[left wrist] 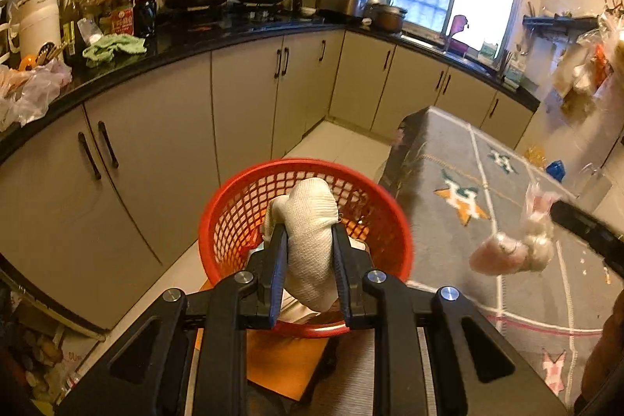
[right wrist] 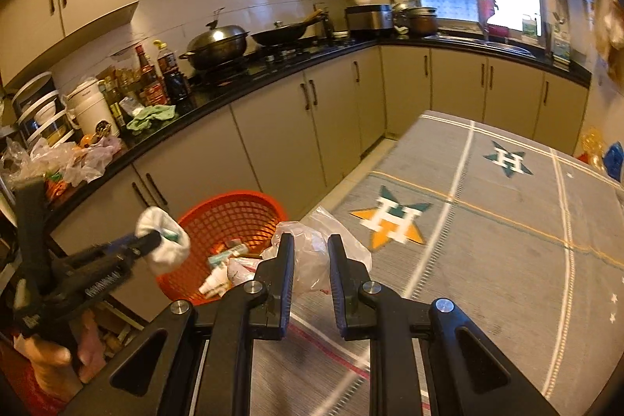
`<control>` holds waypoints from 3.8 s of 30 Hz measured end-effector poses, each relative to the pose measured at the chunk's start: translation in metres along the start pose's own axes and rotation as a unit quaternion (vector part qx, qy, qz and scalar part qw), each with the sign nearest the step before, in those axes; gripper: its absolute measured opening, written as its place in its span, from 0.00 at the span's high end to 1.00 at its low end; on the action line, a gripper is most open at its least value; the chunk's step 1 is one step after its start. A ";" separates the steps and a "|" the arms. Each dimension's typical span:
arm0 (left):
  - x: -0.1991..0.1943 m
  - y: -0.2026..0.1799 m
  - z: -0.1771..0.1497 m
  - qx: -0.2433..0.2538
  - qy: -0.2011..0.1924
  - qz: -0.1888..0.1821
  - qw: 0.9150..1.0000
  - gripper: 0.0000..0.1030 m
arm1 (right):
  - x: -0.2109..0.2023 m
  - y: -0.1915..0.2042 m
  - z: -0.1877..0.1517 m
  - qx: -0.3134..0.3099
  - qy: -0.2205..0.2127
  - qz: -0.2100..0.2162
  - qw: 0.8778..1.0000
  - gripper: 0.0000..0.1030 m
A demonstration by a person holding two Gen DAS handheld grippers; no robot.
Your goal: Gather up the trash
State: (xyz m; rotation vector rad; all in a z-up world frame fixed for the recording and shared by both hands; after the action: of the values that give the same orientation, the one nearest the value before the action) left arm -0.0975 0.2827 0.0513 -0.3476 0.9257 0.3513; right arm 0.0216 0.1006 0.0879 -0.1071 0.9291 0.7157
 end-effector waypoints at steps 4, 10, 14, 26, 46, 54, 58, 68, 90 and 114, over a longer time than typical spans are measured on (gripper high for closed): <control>0.011 0.006 -0.002 0.002 0.006 0.019 1.000 0.79 | 0.014 0.017 0.011 -0.008 0.004 0.004 1.000 0.82; 0.025 0.015 -0.002 0.002 0.012 0.037 0.999 0.79 | 0.038 0.031 0.028 -0.009 0.014 0.007 1.000 0.82; 0.032 0.017 0.000 0.004 0.014 0.040 0.999 0.79 | 0.052 0.039 0.035 -0.010 0.019 0.003 1.000 0.82; 0.050 0.017 0.001 0.014 0.022 0.042 0.999 0.78 | 0.093 0.056 0.048 -0.007 0.043 -0.001 0.999 0.80; -0.035 -0.007 -0.037 0.009 -0.112 0.139 0.984 0.05 | -0.011 0.018 -0.019 -0.019 -0.039 -0.131 0.990 0.22; -0.053 -0.050 -0.069 0.046 -0.133 0.187 0.972 0.00 | -0.049 -0.010 -0.093 -0.012 -0.048 -0.173 0.984 0.17; -0.050 -0.062 -0.082 0.047 -0.133 0.190 0.972 0.00 | -0.060 -0.026 -0.113 -0.003 -0.049 -0.181 0.982 0.15; -0.052 -0.077 -0.089 0.058 -0.130 0.212 0.967 0.00 | -0.063 -0.038 -0.132 -0.001 -0.041 -0.178 0.983 0.13; -0.037 -0.074 -0.090 0.059 -0.106 0.200 0.972 0.00 | -0.051 -0.035 -0.131 -0.001 -0.020 -0.175 0.984 0.09; -0.041 -0.071 -0.093 0.064 -0.110 0.201 0.971 0.00 | -0.049 -0.039 -0.134 0.012 -0.014 -0.173 0.985 0.09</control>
State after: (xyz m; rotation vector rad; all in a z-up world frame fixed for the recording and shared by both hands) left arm -0.1550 0.1728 0.0432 0.0035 0.7929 0.6836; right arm -0.0665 -0.0055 0.0353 -0.2302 0.8648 0.3830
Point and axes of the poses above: each gripper's, at about its wrist camera, not at the fingertips, and x roughly the way its jaws point, y to its left, z to its top, the point moved 5 cm from there along x, roughly the way its jaws point, and after that the axes turned 15 degrees about y, right-handed, at the moved point
